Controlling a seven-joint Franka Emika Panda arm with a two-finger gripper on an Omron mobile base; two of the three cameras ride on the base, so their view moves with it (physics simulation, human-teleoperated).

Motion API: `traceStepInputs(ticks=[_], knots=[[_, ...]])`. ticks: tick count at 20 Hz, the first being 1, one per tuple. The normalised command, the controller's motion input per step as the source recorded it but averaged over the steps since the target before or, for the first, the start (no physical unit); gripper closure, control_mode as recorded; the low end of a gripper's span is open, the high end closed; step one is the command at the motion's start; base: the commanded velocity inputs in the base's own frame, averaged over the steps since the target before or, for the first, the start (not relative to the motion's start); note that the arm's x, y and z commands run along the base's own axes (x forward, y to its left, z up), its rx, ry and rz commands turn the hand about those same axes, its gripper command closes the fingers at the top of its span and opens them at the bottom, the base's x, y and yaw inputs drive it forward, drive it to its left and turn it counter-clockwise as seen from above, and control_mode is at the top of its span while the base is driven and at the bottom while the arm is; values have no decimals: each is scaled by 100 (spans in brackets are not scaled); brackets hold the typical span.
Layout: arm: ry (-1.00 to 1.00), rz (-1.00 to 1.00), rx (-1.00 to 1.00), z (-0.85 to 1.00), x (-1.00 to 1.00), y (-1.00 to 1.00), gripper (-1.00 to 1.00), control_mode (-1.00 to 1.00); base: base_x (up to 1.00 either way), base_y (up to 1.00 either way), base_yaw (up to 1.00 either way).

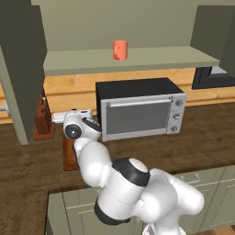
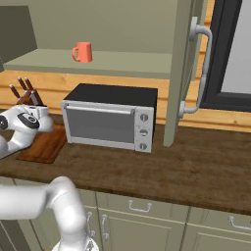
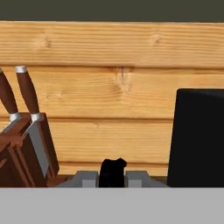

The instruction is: Pick the kettle from the counter and place it on the tray. Then pick the mug from the cabinet and place it on the tray. Then close the cabinet doors.

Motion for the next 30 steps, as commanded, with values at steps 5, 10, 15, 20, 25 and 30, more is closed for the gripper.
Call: traceStepInputs(ticks=[5, 10, 15, 20, 25, 30], knots=[[0, 0, 0, -7, 28, 0, 100, -100, 0, 0, 0], [0, 0, 0, -8, 22, 0, 100, -100, 0, 0, 0], [2, 0, 0, -15, 9, 0, 100, -100, 0, 0, 0], [9, 0, 0, -26, 1, 0, 100, -100, 0, 0, 0], [3, 0, 0, -15, 12, 0, 100, -100, 0, 0, 0], [0, 0, -8, -2, 20, -1, 100, -100, 0, 0, 0]])
